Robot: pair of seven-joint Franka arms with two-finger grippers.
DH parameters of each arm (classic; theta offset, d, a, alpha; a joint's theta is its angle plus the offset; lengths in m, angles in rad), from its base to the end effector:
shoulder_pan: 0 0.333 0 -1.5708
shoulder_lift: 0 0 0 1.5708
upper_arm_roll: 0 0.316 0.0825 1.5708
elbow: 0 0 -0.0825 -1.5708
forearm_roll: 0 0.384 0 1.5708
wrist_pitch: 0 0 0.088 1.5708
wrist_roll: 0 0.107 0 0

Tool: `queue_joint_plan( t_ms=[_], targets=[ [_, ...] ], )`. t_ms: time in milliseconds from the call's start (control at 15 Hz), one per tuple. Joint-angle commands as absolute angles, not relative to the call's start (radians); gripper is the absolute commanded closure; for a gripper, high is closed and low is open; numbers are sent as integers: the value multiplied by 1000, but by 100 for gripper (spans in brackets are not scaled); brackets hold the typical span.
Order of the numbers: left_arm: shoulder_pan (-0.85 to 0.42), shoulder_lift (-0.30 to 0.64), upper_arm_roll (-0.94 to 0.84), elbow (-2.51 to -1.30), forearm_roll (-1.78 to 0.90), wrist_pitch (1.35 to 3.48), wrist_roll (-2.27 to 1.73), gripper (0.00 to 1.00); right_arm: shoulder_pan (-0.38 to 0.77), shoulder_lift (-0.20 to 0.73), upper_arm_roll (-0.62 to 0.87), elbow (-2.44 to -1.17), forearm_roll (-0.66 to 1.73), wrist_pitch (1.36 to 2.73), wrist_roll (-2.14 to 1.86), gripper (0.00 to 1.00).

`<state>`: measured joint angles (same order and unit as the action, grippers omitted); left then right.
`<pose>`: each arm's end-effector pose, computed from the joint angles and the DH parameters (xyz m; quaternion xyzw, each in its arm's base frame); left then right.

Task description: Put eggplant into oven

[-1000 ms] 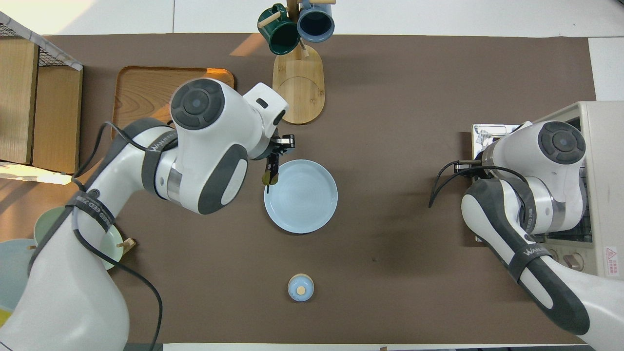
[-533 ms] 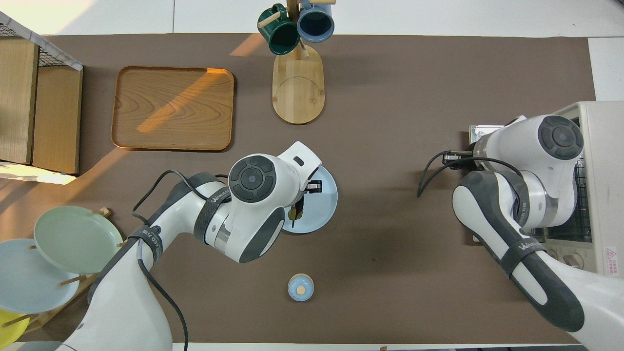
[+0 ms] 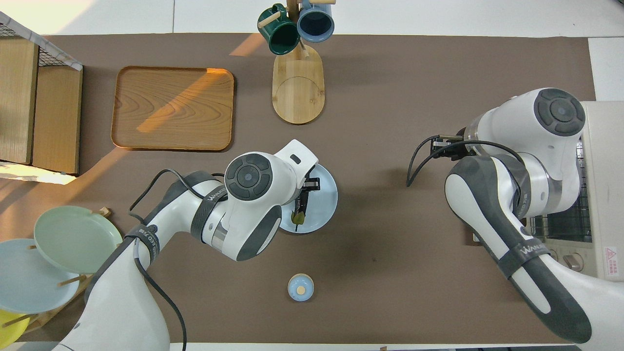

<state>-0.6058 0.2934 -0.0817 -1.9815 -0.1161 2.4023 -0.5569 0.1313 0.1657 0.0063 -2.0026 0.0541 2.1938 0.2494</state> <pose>0.4779 -0.3908 0.3316 0.9963 -0.0223 0.0206 0.0805 0.5823 0.0825 0.3786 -0.9971 0.0714 -0.0081 0.0247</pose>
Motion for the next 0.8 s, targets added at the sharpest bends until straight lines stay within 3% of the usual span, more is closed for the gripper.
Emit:
queue_joint_plan(
  t_ms=[0, 133, 467, 733],
  targets=[
    [-546, 232, -71, -1965, -129, 2312, -496, 0, 158, 149, 15, -1949, 61, 2098, 236, 14],
    [-496, 226, -71, -1910, -129, 2237, -451, 0, 205, 158, 15, -1901, 63, 2054, 244, 0],
    [-301, 206, -69, -1757, -124, 2033, -296, 0, 391, 218, 14, -1794, 54, 2080, 429, 0],
    [-183, 173, -67, -1700, -86, 1930, -184, 0, 599, 519, 14, -1402, -38, 1926, 760, 0]
  ],
)
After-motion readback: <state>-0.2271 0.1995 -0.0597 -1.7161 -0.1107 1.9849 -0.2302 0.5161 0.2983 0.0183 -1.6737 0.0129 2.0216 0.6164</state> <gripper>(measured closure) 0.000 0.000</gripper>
